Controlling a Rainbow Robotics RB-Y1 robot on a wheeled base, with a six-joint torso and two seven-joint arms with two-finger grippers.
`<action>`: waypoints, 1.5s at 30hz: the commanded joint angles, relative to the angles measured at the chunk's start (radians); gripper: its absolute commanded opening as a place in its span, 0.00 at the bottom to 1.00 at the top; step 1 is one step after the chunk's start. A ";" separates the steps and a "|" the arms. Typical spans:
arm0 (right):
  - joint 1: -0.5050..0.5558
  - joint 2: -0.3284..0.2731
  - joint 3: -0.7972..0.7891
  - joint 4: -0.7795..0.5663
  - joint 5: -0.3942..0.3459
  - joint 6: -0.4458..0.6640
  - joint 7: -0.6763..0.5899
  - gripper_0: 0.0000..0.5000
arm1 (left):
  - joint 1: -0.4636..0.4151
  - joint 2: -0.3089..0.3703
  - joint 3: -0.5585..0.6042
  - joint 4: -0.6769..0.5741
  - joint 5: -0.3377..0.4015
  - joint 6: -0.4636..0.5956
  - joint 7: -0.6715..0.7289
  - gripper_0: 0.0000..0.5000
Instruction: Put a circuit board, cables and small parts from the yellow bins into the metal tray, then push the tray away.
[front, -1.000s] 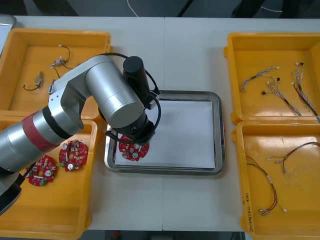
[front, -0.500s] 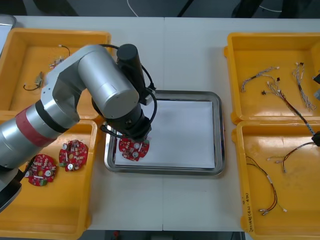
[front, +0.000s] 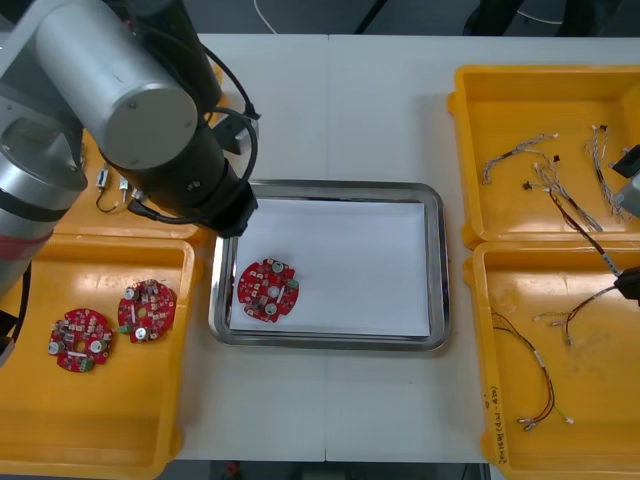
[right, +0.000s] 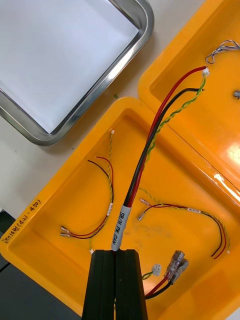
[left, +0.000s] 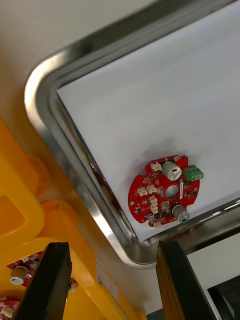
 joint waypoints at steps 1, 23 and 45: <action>-0.063 -0.038 0.067 -0.024 0.012 0.004 0.055 0.00 | -0.040 0.056 0.125 -0.040 0.032 0.010 0.063 1.00; -0.379 0.075 0.455 -0.024 0.107 0.004 0.089 0.00 | -0.040 0.174 0.319 0.205 -0.037 0.010 -0.282 1.00; -0.525 0.269 0.791 0.060 0.294 0.004 0.200 0.00 | -0.110 0.173 0.418 0.592 -0.103 -0.166 -0.574 1.00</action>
